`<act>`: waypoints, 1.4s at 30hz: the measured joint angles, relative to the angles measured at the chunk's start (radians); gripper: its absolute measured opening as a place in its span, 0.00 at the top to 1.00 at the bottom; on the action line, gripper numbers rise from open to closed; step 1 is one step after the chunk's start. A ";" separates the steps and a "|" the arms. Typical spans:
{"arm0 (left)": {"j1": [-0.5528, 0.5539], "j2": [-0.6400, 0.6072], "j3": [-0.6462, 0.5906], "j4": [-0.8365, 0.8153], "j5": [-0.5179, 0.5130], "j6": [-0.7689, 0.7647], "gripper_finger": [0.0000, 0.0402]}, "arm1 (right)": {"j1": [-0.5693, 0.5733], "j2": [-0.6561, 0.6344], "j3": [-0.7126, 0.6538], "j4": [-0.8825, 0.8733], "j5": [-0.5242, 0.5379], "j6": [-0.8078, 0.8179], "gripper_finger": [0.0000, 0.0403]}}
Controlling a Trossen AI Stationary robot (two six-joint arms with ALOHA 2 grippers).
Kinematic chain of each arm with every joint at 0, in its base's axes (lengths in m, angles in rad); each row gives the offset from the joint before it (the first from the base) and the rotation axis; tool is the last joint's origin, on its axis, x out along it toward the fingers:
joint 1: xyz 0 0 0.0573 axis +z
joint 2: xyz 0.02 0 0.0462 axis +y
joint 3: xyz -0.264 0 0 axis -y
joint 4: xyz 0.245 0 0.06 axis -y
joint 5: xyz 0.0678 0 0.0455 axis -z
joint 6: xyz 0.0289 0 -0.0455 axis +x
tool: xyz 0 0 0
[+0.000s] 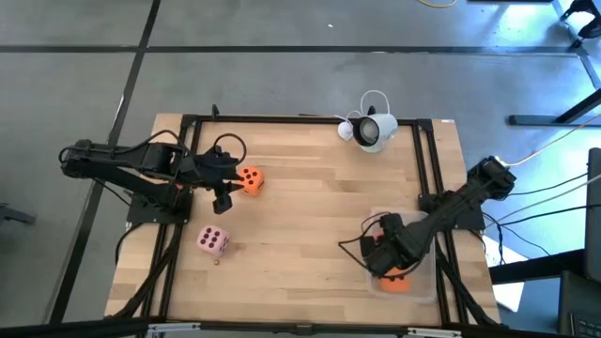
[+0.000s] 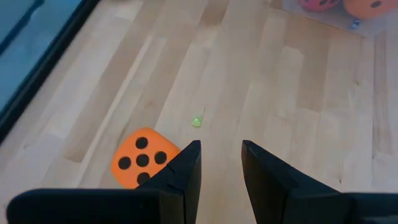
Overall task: Pick & Place Dice
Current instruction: Put the small yellow die into the transparent bin, then put the small red die into the transparent bin
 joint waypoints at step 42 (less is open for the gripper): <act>0.000 -0.002 0.000 -0.029 -0.059 0.005 0.73 | 0.002 -0.018 0.128 0.054 -0.051 -0.162 0.65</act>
